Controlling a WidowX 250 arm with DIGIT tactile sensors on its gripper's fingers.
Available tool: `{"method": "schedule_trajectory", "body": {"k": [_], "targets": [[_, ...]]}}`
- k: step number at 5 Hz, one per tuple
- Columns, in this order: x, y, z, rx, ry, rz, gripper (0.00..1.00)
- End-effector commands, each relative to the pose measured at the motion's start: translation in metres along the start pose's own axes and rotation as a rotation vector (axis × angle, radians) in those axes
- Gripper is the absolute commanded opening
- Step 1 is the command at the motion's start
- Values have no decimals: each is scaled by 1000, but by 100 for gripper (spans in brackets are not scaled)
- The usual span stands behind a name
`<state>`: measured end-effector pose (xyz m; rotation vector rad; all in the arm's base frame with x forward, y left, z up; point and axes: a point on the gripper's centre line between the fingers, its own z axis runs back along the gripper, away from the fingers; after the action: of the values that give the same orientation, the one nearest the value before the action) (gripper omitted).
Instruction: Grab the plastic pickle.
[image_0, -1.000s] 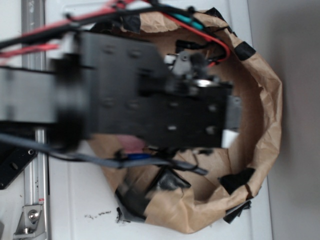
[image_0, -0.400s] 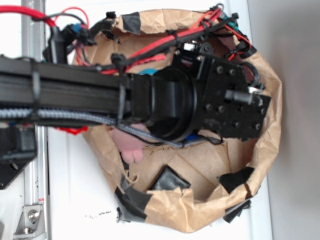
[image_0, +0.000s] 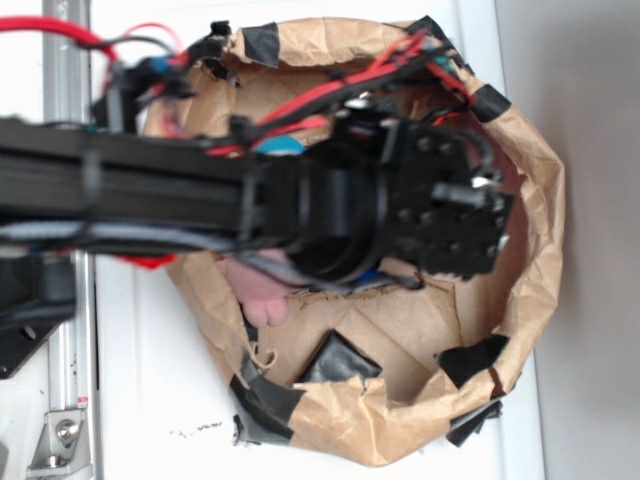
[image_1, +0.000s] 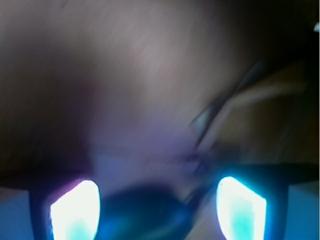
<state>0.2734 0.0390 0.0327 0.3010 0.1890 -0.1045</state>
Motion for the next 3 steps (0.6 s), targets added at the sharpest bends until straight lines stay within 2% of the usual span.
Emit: {"method": "schedule_trajectory", "body": {"k": [1,2,3], "targets": [[-33,52,80,-161,-213,299,100],[-47,55,71,-267,-208,541,100],[-49,43,49,-360,-187,696,100]]}}
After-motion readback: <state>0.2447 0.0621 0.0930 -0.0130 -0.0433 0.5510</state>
